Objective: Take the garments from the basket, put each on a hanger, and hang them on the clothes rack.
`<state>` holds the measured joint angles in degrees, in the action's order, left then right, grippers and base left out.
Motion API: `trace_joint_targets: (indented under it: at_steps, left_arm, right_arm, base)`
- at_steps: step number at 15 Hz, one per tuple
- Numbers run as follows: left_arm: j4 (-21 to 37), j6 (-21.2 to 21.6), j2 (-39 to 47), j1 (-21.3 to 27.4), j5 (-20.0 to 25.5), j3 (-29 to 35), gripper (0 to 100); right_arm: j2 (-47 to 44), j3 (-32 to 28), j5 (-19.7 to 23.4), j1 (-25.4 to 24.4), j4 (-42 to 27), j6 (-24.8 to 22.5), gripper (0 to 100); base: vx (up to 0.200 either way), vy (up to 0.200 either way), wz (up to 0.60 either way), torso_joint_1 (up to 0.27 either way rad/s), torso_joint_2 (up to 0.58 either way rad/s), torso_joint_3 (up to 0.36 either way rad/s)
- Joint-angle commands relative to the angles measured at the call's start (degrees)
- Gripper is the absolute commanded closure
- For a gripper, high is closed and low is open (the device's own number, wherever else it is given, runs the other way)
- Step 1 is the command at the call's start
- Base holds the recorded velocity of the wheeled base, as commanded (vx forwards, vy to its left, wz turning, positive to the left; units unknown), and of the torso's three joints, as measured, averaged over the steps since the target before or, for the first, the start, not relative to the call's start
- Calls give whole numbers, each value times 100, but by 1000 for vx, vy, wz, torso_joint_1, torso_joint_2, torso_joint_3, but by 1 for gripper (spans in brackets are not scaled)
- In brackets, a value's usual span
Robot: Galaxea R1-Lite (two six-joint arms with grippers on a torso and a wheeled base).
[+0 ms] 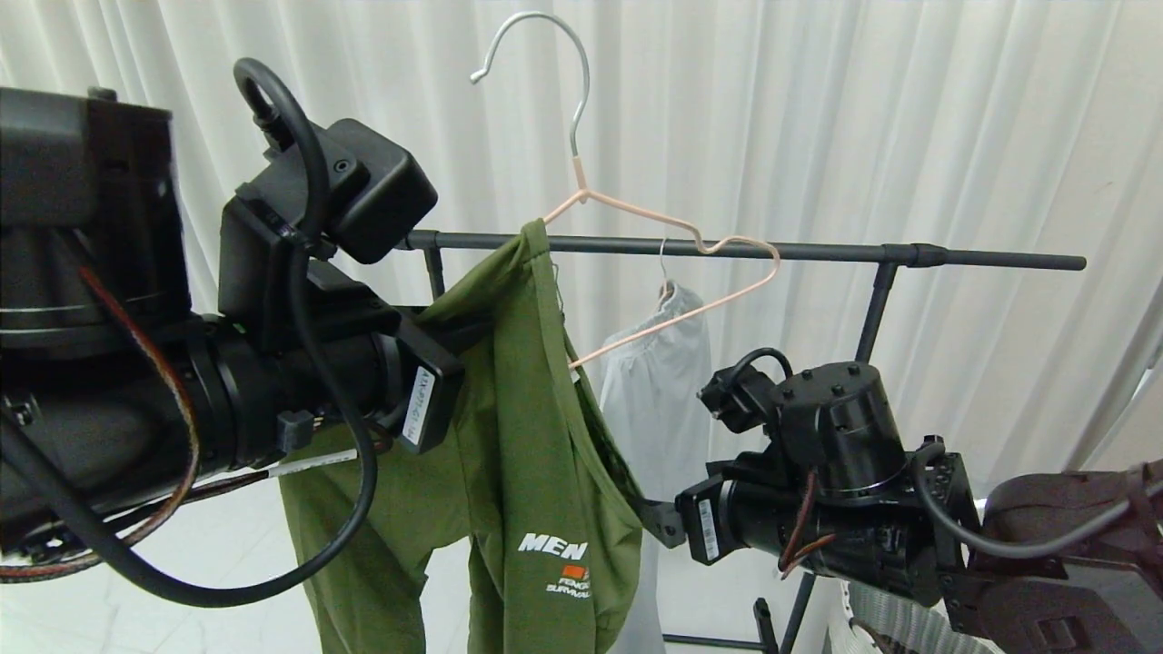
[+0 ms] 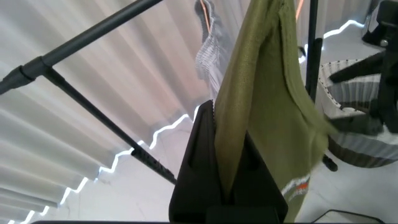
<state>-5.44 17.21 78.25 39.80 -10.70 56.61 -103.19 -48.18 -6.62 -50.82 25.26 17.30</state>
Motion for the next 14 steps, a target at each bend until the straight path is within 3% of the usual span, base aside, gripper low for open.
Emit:
trace_joint_targets:
  at_steps: [1, 5, 8, 13, 14]
  left_arm:
    - [-1, 10, -38, -8, -20, -54, 100]
    - [-1, 10, -91, -8, -28, -230, 100]
    - [-1, 45, -337, -8, -46, -933, 100]
    - [-1, 54, -495, -16, -90, -1416, 100]
    - [-1, 89, -434, -52, -336, -1460, 100]
  right_arm:
    - [19, 309, -226, 354, 5, -148, 0]
    - [309, 704, -410, 1338, 5, -737, 0]
    - [537, 731, -498, 1865, 5, -851, 0]
    - [757, 775, -525, 2015, 5, -912, 0]
    - [854, 775, -507, 1971, -12, -948, 0]
  base:
    - [0, 0, 0, 0, 0, 0]
    - [0, 0, 0, 0, 0, 0]
    - [0, 0, 0, 0, 0, 0]
    - [0, 0, 0, 0, 0, 0]
    - [0, 0, 0, 0, 0, 0]
